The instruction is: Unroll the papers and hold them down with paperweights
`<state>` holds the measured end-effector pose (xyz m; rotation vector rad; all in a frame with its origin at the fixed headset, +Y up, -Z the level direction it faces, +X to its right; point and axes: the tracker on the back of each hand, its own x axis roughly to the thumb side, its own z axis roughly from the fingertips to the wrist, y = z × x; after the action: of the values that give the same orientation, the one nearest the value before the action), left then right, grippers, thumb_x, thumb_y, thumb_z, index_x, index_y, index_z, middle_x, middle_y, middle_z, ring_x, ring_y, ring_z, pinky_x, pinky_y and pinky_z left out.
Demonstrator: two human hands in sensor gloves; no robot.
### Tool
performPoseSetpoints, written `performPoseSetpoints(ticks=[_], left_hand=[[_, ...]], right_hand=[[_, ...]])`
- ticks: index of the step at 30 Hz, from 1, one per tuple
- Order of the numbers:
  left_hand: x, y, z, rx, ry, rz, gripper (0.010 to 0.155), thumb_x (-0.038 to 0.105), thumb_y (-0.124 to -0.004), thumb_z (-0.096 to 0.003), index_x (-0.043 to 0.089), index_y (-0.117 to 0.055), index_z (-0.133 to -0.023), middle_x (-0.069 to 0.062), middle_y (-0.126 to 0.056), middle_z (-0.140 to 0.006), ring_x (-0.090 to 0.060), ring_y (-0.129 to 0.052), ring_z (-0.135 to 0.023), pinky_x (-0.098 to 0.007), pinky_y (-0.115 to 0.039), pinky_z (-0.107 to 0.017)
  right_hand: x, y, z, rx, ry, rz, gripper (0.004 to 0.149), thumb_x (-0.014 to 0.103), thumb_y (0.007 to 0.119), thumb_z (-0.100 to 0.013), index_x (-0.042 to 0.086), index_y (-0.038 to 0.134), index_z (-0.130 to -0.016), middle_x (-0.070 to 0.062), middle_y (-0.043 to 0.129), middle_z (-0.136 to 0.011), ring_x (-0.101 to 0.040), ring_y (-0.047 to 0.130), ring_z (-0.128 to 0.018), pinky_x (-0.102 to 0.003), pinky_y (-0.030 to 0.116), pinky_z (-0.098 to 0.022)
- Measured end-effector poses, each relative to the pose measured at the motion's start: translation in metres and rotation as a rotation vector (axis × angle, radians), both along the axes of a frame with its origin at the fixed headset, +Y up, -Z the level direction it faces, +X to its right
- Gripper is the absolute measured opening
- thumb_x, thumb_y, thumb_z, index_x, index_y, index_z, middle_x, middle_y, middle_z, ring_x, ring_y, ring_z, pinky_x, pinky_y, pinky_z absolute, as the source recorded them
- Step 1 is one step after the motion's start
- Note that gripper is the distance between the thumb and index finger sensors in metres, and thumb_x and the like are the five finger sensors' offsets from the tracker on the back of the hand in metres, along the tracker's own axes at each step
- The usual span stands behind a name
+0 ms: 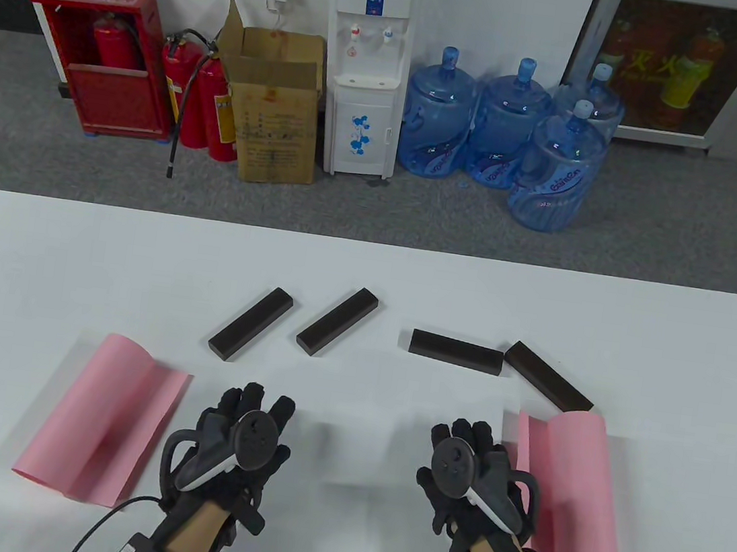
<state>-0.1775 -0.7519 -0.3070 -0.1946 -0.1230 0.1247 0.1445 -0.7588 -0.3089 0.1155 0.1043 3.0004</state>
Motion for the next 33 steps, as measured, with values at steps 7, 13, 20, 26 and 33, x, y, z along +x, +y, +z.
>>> performPoseSetpoints(ticks=[7,13,20,26,33], left_hand=[[0.001,-0.001,-0.001,-0.006,-0.006,-0.004,0.069,0.058,-0.062,-0.0499,0.049,-0.032,-0.111,-0.010,-0.025,-0.126,-0.046,-0.030,-0.115,-0.067,-0.035,-0.079],[-0.001,0.001,-0.001,0.005,-0.008,0.010,0.069,0.057,-0.062,-0.0500,0.049,-0.032,-0.111,-0.010,-0.025,-0.126,-0.046,-0.031,-0.115,-0.067,-0.035,-0.079],[-0.001,0.000,-0.001,-0.014,-0.010,0.010,0.069,0.058,-0.062,-0.0500,0.048,-0.033,-0.112,-0.010,-0.025,-0.126,-0.046,-0.031,-0.115,-0.067,-0.035,-0.079],[0.000,0.000,0.000,-0.022,-0.011,0.008,0.069,0.058,-0.062,-0.0500,0.048,-0.033,-0.112,-0.010,-0.025,-0.126,-0.046,-0.031,-0.115,-0.067,-0.035,-0.079],[0.001,-0.003,-0.001,-0.045,-0.014,0.003,0.069,0.058,-0.062,-0.0501,0.049,-0.033,-0.112,-0.010,-0.023,-0.126,-0.046,-0.029,-0.115,-0.067,-0.034,-0.079]], right_hand=[[-0.001,0.018,-0.003,0.020,-0.020,-0.052,0.074,0.053,0.071,-0.040,0.023,0.056,-0.106,-0.009,0.043,-0.112,-0.040,0.039,-0.106,-0.061,0.043,-0.073],[0.019,0.061,-0.010,0.036,-0.115,-0.090,0.072,0.051,0.071,-0.041,0.024,0.056,-0.106,-0.008,0.043,-0.112,-0.039,0.038,-0.107,-0.061,0.043,-0.074],[0.088,0.086,-0.013,0.037,-0.318,-0.042,0.069,0.047,0.069,-0.043,0.023,0.055,-0.107,-0.009,0.044,-0.112,-0.039,0.040,-0.107,-0.060,0.045,-0.074],[0.168,0.069,-0.004,-0.024,-0.542,0.045,0.074,0.045,0.071,-0.043,0.031,0.040,-0.109,-0.008,0.031,-0.113,-0.038,0.046,-0.105,-0.060,0.049,-0.072],[0.204,0.026,0.011,-0.230,-0.594,-0.029,0.090,0.063,0.070,-0.038,0.029,0.028,-0.110,-0.011,0.025,-0.113,-0.051,0.052,-0.099,-0.065,0.056,-0.066]])
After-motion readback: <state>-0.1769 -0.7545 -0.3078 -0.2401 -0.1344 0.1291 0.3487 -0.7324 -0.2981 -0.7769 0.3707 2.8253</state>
